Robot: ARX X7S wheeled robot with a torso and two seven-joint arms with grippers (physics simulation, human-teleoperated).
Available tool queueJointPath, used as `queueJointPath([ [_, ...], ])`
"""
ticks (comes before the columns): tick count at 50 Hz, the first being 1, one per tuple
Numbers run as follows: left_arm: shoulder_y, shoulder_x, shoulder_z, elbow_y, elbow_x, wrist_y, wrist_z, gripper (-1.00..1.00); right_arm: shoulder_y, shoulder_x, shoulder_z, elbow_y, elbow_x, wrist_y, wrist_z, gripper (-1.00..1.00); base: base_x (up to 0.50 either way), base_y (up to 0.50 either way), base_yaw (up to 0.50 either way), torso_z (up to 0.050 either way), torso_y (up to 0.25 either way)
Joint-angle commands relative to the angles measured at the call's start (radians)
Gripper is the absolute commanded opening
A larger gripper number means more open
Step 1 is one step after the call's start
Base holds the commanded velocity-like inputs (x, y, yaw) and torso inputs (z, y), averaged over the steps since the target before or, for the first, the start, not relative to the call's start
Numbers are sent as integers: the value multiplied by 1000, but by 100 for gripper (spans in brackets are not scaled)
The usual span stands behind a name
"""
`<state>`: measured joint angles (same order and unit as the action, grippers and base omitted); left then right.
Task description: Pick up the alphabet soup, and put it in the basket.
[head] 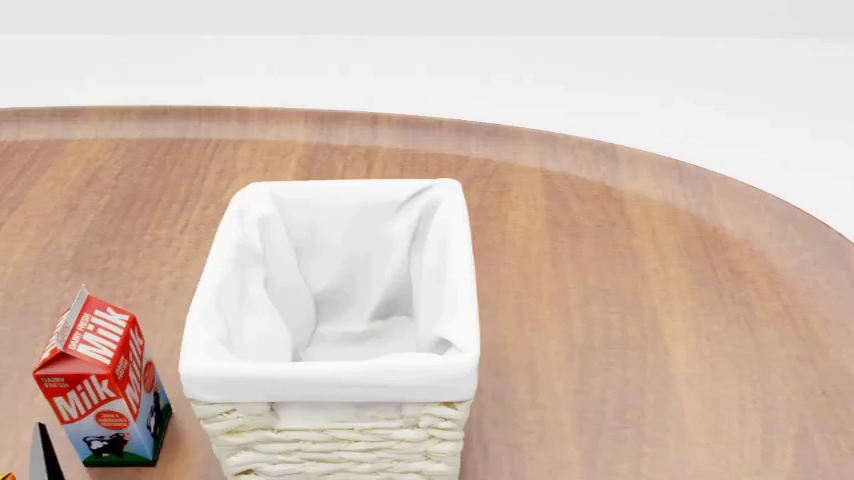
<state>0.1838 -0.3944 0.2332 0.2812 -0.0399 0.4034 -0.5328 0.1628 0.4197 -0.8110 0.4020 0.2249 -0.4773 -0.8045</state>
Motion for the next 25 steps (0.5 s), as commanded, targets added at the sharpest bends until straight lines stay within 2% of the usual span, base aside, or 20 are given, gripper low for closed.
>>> queueJointPath([
  [1,2,-4,0,3,0,1,-4,100,15,-15,-13,19,-19,8,0,100,0,0,0,0,0],
  [25,3,-8,3,5,-1,0,-10,100,38,-34,-34,39,-35,29,-5,100,0,0,0,0,0],
])
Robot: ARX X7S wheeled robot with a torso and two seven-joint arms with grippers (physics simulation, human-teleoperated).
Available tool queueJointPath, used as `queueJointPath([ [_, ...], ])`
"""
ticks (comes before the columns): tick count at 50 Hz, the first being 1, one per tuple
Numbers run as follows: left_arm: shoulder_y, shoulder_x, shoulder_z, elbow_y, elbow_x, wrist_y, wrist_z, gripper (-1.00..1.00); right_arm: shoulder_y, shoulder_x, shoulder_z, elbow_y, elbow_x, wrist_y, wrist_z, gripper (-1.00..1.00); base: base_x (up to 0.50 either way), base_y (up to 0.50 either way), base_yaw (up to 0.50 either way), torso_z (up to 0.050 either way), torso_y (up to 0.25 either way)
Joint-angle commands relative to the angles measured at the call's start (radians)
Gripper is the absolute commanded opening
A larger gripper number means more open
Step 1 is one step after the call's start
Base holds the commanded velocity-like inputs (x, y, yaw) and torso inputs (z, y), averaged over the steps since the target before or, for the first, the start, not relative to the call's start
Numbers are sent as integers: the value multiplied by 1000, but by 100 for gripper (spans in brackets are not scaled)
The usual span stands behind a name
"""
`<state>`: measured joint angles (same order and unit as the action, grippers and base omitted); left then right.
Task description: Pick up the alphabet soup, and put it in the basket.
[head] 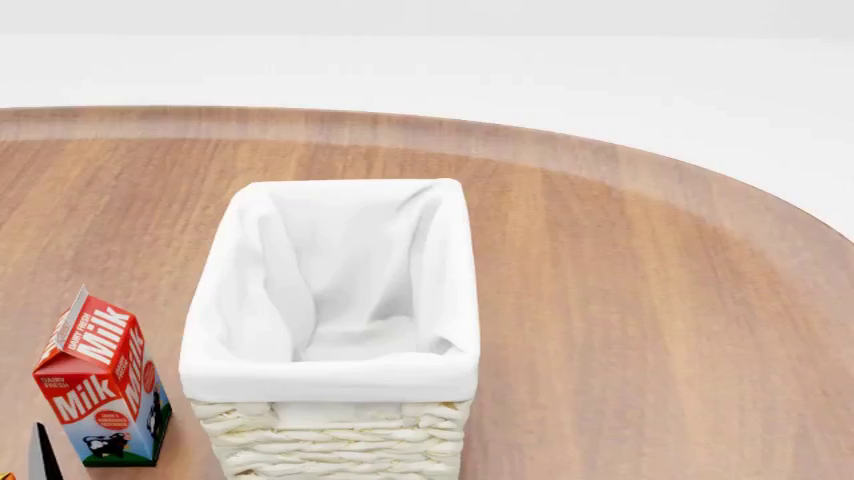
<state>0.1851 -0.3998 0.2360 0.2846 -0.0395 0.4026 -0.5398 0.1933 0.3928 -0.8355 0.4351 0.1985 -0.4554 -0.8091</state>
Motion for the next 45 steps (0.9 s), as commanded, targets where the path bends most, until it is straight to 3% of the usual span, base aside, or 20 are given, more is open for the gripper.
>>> queueJointPath([
  [1,0,-2,1,0,-1,1,-3,100,8,-8,-10,7,-12,7,2,100,0,0,0,0,0],
  [45,6,-11,5,7,3,6,-16,100,32,-34,-26,55,-75,-35,46,100,0,0,0,0,0],
])
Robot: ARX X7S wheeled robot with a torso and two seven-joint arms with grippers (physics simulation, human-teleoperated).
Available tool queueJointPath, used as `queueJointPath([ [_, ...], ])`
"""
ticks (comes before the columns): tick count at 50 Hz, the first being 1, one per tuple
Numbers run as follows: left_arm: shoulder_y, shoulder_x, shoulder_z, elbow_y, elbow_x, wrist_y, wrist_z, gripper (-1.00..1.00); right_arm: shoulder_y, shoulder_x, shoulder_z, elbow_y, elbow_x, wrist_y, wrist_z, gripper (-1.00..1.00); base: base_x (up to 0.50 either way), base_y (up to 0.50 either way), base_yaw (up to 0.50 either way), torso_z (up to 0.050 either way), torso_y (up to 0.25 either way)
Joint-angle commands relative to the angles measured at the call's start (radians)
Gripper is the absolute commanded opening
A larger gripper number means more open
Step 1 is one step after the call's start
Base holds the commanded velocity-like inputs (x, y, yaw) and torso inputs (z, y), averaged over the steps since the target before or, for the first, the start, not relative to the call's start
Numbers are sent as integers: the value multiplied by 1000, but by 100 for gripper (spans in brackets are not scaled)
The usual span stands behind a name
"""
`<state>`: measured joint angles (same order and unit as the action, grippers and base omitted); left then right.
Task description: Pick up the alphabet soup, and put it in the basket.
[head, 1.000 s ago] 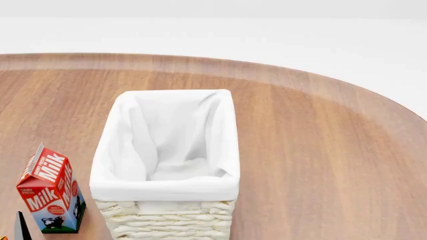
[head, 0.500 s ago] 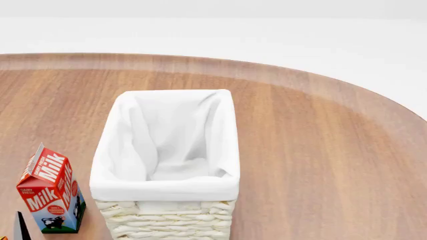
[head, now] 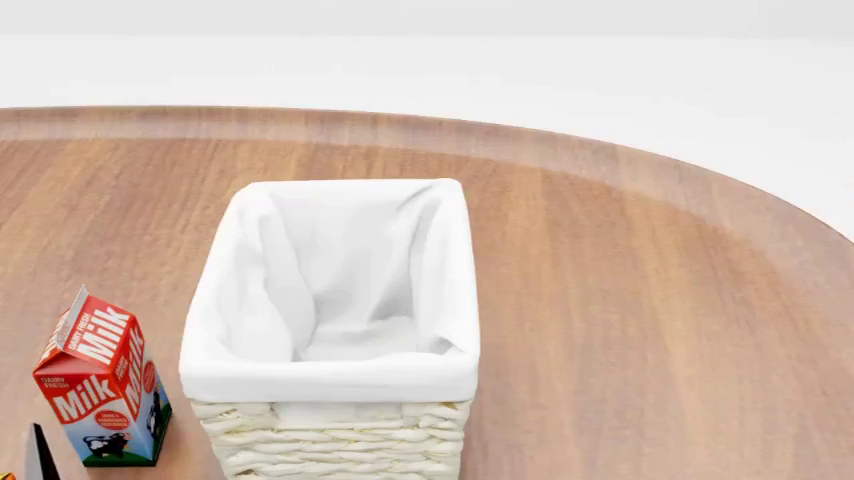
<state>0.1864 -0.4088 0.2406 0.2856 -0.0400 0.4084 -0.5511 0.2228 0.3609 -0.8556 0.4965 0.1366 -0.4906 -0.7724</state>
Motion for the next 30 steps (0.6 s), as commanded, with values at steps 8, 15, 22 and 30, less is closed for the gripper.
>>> queueJointPath([
  [8,5,-3,2,7,4,0,-7,100,11,-18,-11,21,-24,-10,14,100,0,0,0,0,0],
  [15,3,-3,0,0,7,11,-11,100,25,-38,-13,66,-22,-26,11,100,0,0,0,0,0],
  [22,3,-5,1,0,6,13,-12,100,29,-40,-16,67,-21,-22,9,100,0,0,0,0,0],
  [30,4,-6,1,4,6,9,-14,100,38,-53,-22,85,-27,-22,10,100,0,0,0,0,0],
])
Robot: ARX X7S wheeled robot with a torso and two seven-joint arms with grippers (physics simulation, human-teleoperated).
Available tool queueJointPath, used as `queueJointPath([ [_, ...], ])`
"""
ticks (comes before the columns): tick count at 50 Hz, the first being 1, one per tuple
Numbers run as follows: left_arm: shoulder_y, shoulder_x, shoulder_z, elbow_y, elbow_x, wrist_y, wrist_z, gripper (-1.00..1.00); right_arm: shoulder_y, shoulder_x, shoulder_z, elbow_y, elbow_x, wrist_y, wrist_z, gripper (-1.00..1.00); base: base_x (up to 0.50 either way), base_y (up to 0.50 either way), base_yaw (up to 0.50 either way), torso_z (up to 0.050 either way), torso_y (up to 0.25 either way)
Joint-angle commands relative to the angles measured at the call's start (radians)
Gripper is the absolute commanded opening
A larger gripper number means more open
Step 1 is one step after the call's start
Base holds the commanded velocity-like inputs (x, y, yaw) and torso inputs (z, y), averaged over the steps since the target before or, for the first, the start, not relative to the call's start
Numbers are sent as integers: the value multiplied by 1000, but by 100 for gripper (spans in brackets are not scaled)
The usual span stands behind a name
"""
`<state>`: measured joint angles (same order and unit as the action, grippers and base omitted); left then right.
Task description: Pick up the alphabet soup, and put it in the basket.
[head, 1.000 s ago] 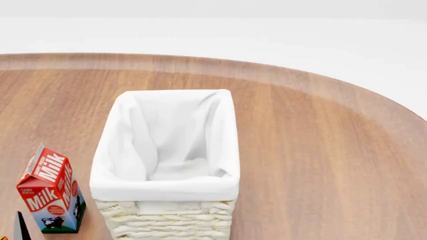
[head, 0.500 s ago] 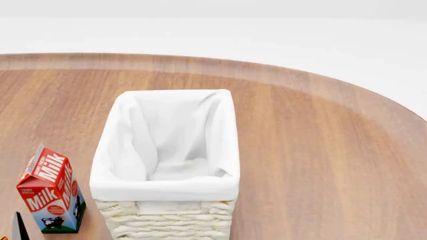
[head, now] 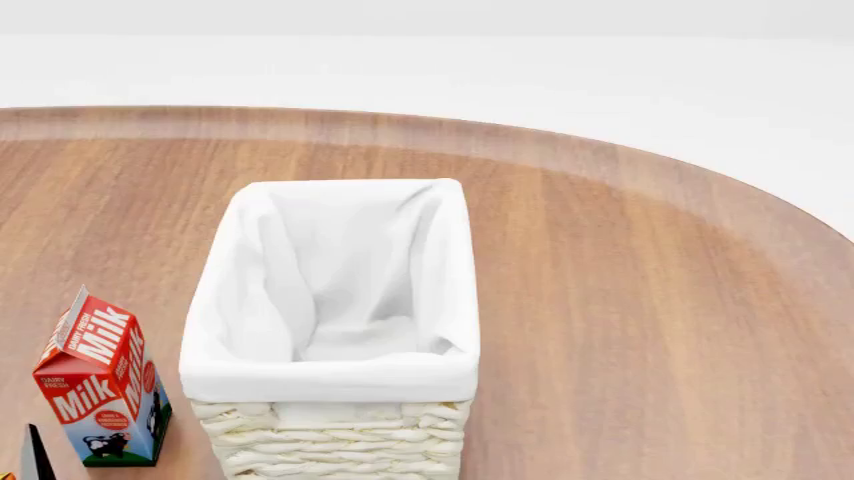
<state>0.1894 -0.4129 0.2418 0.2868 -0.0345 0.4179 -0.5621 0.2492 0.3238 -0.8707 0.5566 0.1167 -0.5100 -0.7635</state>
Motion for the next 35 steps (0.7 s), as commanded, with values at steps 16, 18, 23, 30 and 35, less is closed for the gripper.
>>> queueJointPath([
  [16,10,-7,-2,17,5,-2,-11,100,37,-63,-11,113,13,-4,-13,-100,0,0,0,0,0],
  [18,9,-7,-1,16,6,-2,-11,100,37,-63,-11,112,15,-5,-14,-100,0,0,0,0,0],
  [23,7,-8,0,12,5,-2,-12,100,33,-67,3,97,44,7,-9,-100,0,1,1,0,0],
  [30,6,-7,1,12,10,-3,-15,100,11,-47,20,33,62,10,17,-100,0,0,0,0,0],
  [35,7,-9,1,12,9,-2,-16,100,-24,11,36,-112,91,49,39,-100,0,0,0,0,0],
])
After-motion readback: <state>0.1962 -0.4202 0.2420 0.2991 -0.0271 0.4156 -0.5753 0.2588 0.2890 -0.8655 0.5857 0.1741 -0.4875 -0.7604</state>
